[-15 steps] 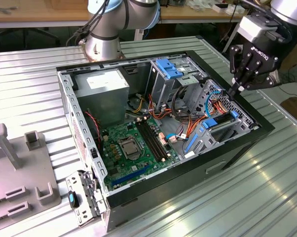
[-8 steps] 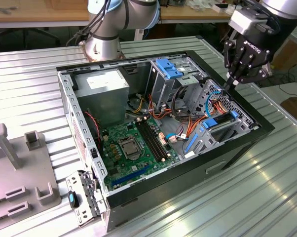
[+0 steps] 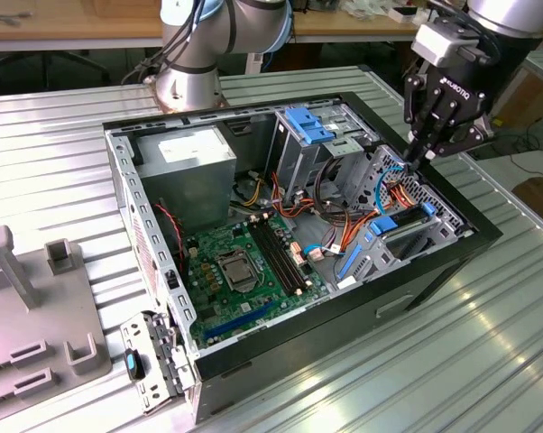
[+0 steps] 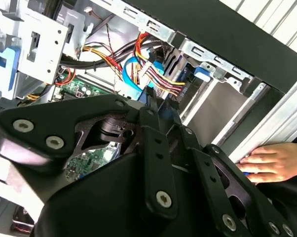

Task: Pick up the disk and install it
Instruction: 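Insert the second disk wire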

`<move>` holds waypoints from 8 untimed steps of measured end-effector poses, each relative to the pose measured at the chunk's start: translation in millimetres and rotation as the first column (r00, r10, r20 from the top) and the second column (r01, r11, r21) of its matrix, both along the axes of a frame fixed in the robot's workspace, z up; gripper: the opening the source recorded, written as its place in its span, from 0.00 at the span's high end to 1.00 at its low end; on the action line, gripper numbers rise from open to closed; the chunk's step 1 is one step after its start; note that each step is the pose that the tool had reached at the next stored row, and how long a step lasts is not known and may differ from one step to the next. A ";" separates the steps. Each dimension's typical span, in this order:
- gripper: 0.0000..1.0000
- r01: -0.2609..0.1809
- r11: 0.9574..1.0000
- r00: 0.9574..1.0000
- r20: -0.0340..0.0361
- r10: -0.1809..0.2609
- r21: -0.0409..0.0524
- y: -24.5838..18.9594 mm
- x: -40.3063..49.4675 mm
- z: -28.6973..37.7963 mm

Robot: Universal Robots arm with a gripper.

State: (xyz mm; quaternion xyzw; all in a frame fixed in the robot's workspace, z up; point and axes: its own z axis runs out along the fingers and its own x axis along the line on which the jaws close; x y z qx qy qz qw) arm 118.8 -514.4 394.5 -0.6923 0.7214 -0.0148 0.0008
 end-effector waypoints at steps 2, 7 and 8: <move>0.75 0.000 1.000 1.000 0.000 0.000 0.000 2.8 0.0 -1.1; 0.75 0.000 1.000 1.000 0.000 0.000 -0.014 5.6 -0.1 -9.1; 0.75 0.000 1.000 1.000 0.000 0.000 -0.014 5.7 -0.1 -10.2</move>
